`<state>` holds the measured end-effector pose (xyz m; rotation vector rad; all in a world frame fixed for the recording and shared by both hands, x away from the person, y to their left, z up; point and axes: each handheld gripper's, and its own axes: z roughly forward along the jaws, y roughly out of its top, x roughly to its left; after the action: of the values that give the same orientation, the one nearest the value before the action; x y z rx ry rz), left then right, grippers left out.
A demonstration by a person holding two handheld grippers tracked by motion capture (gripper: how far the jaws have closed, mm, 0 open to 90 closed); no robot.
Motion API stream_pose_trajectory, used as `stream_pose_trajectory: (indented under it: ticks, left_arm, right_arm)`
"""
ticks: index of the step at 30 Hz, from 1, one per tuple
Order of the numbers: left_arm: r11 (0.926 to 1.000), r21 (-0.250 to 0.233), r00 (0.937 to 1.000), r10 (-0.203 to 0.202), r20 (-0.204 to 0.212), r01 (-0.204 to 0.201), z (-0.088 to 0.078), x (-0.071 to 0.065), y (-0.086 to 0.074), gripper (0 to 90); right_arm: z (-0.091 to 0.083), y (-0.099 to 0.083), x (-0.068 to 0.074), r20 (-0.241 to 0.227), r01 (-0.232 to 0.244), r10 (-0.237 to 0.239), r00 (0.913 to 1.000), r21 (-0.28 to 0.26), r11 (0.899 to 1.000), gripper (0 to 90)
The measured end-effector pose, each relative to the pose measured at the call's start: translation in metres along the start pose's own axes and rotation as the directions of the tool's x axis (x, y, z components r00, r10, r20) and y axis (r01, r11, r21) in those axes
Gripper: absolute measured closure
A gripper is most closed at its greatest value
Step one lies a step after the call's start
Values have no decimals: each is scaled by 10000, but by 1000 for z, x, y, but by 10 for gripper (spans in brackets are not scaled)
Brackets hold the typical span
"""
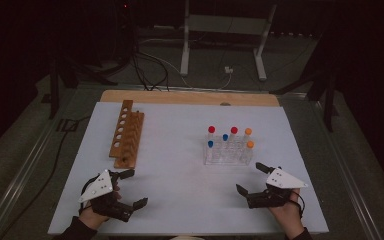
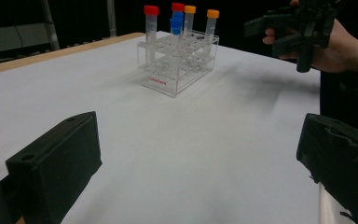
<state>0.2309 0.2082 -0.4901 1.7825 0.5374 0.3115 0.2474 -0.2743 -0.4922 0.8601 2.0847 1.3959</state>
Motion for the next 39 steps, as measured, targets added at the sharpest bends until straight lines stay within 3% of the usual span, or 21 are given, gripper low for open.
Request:
stream_pose_trajectory:
  ticks: [7,25,34,39]
  left_arm:
    - [9999,-98,9999,-102,38,102,0,1,0,5]
    - [10000,66,10000,-75,-30,75,1,2,0,5]
    - [9999,93,10000,-94,-23,95,2,2,0,5]
    - [9999,80,9999,-132,-40,132,3,2,0,5]
  right_arm:
    - [1,0,-2,208,-294,293,9994,33,9996,0]
    - [-3,5,-9,-46,-1129,1132,9936,359,9930,0]
    - [-4,10,-7,428,-997,976,9943,496,9938,0]
    - [-10,27,-4,820,-973,960,9920,118,9952,0]
